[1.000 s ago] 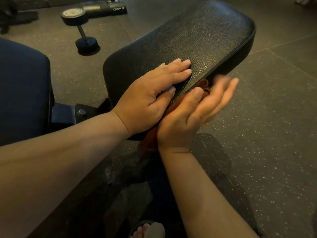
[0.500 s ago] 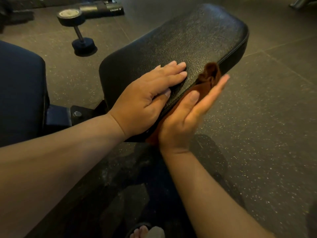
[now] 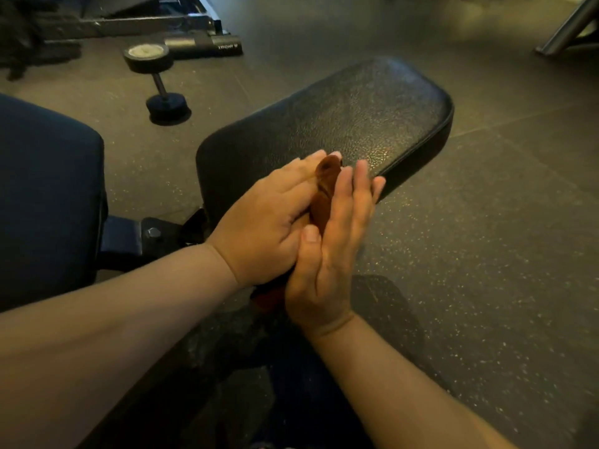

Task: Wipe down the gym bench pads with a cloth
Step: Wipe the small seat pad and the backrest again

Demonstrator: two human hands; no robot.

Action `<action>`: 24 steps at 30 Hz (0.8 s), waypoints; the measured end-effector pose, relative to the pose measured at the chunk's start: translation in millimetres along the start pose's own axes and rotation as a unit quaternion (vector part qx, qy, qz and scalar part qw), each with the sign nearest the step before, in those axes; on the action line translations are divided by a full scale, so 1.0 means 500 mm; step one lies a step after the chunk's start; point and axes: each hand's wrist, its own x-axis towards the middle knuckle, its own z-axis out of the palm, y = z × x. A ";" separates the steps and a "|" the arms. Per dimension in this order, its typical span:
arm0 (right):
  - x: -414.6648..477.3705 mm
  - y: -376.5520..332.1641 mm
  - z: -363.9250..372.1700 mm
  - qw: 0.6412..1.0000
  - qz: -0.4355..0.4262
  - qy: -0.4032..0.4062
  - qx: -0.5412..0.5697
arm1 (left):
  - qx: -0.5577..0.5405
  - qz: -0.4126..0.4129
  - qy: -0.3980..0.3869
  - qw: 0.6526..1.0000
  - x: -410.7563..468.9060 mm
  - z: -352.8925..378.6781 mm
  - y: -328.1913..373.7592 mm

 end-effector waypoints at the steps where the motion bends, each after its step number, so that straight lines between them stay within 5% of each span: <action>1: 0.009 0.018 -0.016 0.998 -0.028 -0.040 -0.025 | 0.002 -0.007 0.005 1.000 0.000 0.000 0.005; 6: 0.093 0.094 -0.119 0.935 -0.235 -0.218 -0.155 | -0.029 -0.069 0.033 0.997 -0.034 0.003 0.019; 11: 0.123 0.093 -0.140 0.887 -0.311 -0.246 -0.239 | -0.006 -0.099 0.051 0.994 -0.051 0.005 0.008; 16: 0.227 0.119 -0.190 0.775 -0.445 -0.327 -0.307 | -0.001 -0.090 0.065 0.994 -0.053 0.009 0.003; 20: 0.262 0.126 -0.201 0.803 -0.412 -0.336 -0.269 | 0.006 -0.103 0.083 0.991 -0.052 0.017 0.012; 24: 0.219 0.092 -0.150 0.795 -0.431 -0.362 -0.228 | 0.005 -0.111 0.102 0.989 -0.056 0.024 0.016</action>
